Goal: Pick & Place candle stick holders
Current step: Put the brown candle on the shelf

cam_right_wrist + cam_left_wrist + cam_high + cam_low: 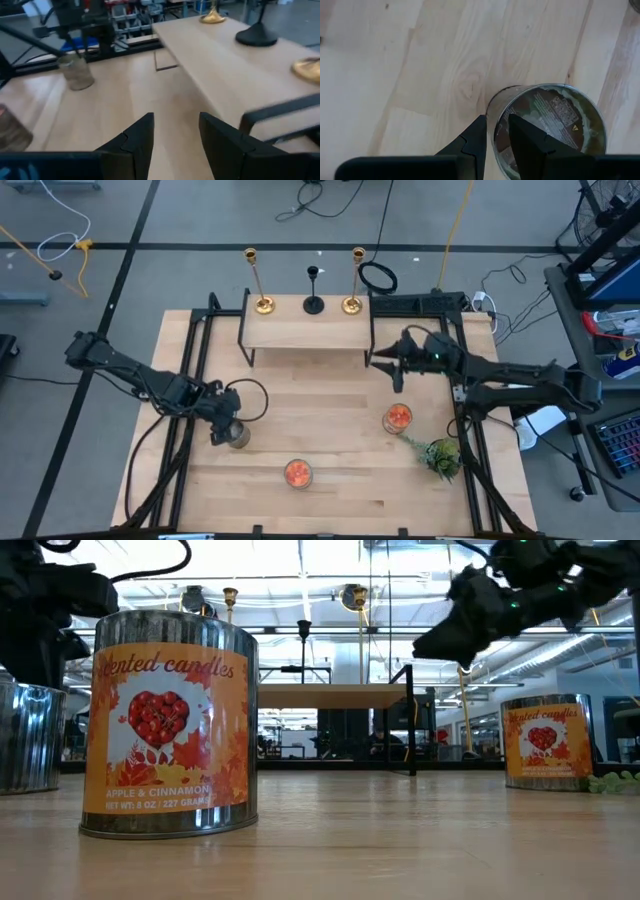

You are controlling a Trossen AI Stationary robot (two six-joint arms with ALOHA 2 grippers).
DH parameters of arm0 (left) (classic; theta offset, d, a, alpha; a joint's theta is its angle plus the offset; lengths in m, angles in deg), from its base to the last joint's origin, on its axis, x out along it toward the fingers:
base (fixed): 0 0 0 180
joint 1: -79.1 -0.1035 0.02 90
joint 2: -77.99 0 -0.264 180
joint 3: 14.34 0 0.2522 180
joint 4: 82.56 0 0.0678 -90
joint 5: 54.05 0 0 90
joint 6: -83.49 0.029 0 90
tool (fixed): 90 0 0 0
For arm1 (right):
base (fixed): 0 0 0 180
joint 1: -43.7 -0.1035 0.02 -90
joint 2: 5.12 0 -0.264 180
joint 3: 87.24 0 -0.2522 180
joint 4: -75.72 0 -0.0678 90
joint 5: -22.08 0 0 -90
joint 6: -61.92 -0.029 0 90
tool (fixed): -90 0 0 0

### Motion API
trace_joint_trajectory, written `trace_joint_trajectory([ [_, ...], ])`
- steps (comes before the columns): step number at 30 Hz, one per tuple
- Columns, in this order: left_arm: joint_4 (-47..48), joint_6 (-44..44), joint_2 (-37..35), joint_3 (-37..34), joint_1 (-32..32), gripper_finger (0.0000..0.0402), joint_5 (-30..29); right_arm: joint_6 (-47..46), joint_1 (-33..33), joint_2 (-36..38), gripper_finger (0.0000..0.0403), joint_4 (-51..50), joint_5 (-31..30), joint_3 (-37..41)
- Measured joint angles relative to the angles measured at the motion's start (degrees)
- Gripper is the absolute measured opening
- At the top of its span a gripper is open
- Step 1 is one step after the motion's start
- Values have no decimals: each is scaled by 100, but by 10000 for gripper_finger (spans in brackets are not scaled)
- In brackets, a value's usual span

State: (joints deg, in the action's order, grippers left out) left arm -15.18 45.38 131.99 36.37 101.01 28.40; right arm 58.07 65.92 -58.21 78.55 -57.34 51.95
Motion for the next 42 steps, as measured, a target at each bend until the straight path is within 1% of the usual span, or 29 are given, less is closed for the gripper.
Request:
trace_joint_trajectory([
  [4,-168,-185,0,-145,0,85,29,-1,-208,167,155,524,-1,499],
  [9,-191,-287,-7,-298,0,81,262,-3,-321,225,155,1190,-1,945],
  [11,-189,-173,-7,-299,-2,63,351,-2,-321,225,155,1364,-1,1037],
  [14,-307,170,-7,-301,-1,16,494,-1,-321,225,155,1494,-1,1084],
  [15,-332,243,-4,-304,-2,10,516,-3,-321,225,155,1503,-1,1087],
  [19,-569,98,0,-323,-9,10,396,-3,-321,225,155,1499,-1,1087],
  [22,-873,92,11,-256,-18,6,184,-1,-321,224,155,1504,-1,1089],
  [26,-1122,221,9,90,-48,5,-505,-1,-321,221,155,1612,-4,1089],
  [31,-1554,424,7,827,-317,5,-1364,-48,-321,221,155,1893,-17,1089],
  [36,-1643,749,9,1674,-804,4,-1813,-106,-321,221,155,1925,-19,1089],
  [40,-1506,1499,0,2369,-1423,3,-1911,-118,-321,221,155,1925,-21,1089],
  [42,-1304,1667,28,2656,-1793,3,-1901,-154,-321,221,155,1925,-23,1089],
])
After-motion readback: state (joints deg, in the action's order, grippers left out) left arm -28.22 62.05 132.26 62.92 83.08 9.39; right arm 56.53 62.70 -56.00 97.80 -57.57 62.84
